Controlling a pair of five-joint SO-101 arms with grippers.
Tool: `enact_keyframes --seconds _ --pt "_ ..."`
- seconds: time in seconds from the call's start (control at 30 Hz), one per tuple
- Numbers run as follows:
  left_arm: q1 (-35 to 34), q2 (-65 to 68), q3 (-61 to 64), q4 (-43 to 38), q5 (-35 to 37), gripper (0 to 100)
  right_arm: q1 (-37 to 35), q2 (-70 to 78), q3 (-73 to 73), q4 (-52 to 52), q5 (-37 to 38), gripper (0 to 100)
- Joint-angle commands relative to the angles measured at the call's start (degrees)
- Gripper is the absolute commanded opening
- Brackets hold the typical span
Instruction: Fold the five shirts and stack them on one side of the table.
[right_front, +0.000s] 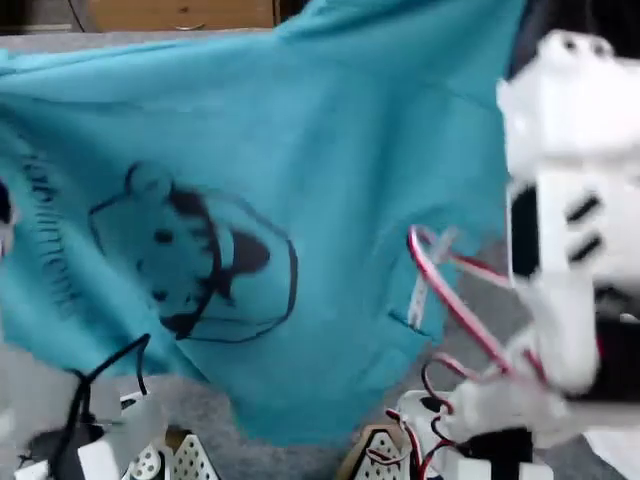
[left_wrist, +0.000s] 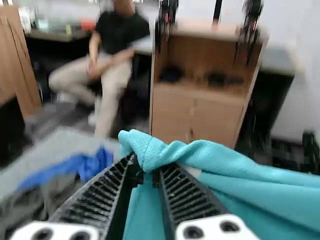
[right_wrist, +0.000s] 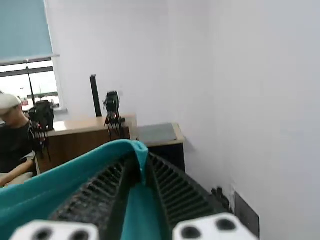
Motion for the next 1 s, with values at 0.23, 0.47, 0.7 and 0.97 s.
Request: enact_keyframes --seconds 0.23,0.47,0.7,0.97 --pt "4.75 14.37 50.37 -35.78 -0.26 2 -1.63 19.30 33.27 -34.29 -4.31 0.5" --pt "9.05 38.99 48.53 -58.37 0.00 2 -3.56 42.86 35.47 -58.46 -4.13 0.5" --pt "11.52 63.69 18.29 -61.19 0.18 2 -3.30 53.58 22.99 -59.16 -4.22 0.5" --pt "14.68 80.84 -14.07 -60.92 0.18 2 -1.98 57.54 14.29 -59.08 -3.87 0.5"
